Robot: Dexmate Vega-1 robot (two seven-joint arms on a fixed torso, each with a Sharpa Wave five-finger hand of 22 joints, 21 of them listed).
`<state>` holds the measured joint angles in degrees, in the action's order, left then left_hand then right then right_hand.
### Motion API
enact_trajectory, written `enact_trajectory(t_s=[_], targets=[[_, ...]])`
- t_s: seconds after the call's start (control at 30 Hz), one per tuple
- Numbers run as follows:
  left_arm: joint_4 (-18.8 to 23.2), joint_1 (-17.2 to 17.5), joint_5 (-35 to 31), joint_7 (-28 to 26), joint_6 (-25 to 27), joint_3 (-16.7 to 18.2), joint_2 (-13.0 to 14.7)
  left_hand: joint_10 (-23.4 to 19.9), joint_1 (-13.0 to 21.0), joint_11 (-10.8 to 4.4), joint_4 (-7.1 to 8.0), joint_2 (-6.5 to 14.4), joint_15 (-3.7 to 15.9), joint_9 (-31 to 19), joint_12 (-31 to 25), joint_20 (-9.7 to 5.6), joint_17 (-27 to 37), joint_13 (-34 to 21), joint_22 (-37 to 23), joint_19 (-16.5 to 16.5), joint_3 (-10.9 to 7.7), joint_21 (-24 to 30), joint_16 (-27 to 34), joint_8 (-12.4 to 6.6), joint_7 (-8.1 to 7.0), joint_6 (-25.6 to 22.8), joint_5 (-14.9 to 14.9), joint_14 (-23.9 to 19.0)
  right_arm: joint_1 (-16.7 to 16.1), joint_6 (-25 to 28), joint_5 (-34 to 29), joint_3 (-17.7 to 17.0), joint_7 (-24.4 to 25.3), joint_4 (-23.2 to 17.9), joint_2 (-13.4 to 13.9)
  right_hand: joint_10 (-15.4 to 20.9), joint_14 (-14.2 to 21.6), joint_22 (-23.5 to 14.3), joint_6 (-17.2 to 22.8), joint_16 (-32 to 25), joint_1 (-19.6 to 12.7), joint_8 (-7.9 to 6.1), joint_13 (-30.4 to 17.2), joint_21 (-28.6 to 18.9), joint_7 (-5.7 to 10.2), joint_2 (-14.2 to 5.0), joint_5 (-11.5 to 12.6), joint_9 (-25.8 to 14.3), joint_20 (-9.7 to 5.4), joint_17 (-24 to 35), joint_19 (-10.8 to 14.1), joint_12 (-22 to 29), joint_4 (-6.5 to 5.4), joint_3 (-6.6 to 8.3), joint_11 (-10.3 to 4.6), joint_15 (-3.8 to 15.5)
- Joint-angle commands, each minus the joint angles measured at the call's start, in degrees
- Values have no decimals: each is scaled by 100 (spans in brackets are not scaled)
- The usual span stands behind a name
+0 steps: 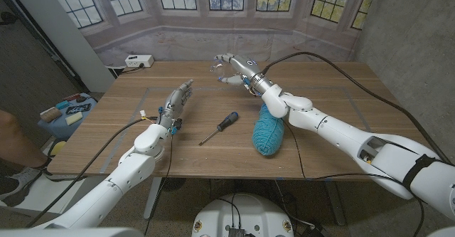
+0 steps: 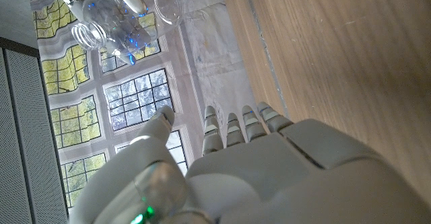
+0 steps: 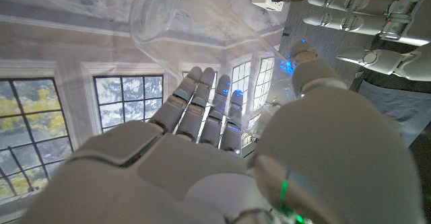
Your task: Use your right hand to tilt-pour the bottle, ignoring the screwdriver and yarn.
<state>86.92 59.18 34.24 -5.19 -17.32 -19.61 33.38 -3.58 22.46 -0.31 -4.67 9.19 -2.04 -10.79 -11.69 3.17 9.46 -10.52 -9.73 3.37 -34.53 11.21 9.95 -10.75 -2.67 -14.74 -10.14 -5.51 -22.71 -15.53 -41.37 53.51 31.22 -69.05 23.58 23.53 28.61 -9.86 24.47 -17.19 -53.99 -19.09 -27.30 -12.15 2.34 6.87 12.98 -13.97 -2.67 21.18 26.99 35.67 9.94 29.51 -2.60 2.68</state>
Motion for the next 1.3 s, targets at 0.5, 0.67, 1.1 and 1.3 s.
enact_trajectory(t_s=[0.5, 0.67, 1.1, 1.3], targets=[[230, 134, -114, -174, -106, 159, 96, -39, -34, 7, -45, 11, -28, -19, 2, 38, 9, -29, -29, -11, -18, -9, -6, -6, -15, 1, -10, 51, 331, 681, -934, 717, 910, 388, -82, 190, 108, -19, 72, 26, -3, -29, 3, 3, 27, -70, -35, -7, -153, 30, 79, 18, -66, 157, -149, 713], [216, 136, -112, -164, -113, 146, 74, -43, -36, 20, -47, 12, -26, -19, 1, 39, 10, -29, -29, -12, -16, -8, -2, -7, -10, 0, -10, 52, 376, 845, -1076, 799, 918, 314, -26, 206, 117, -19, 78, 36, -15, -30, 5, 4, 26, -74, -38, -6, -150, 35, 90, 24, -62, 179, -147, 719], [79, 79, -119, -97, -194, 91, -13, -40, -31, 0, -57, 20, -24, -20, 2, 42, 8, -29, -29, -12, -16, -8, 3, -11, -13, -7, -10, 57, 543, 1104, -1498, 1059, 846, 254, 77, 214, 133, -18, 98, 64, -39, -38, 25, 12, 27, -81, -53, -10, -144, 53, 104, 16, -55, 232, -133, 718], [-37, 38, -107, -60, -261, 61, -87, -39, -31, 10, -59, 22, -21, -20, 3, 47, 8, -29, -29, -12, -14, -7, 5, -12, -12, -8, -10, 58, 658, 1156, -1724, 1219, 787, 316, 83, 218, 144, -18, 107, 72, -52, -42, 22, 9, 32, -82, -60, -11, -147, 62, 125, 19, -51, 252, -148, 727]])
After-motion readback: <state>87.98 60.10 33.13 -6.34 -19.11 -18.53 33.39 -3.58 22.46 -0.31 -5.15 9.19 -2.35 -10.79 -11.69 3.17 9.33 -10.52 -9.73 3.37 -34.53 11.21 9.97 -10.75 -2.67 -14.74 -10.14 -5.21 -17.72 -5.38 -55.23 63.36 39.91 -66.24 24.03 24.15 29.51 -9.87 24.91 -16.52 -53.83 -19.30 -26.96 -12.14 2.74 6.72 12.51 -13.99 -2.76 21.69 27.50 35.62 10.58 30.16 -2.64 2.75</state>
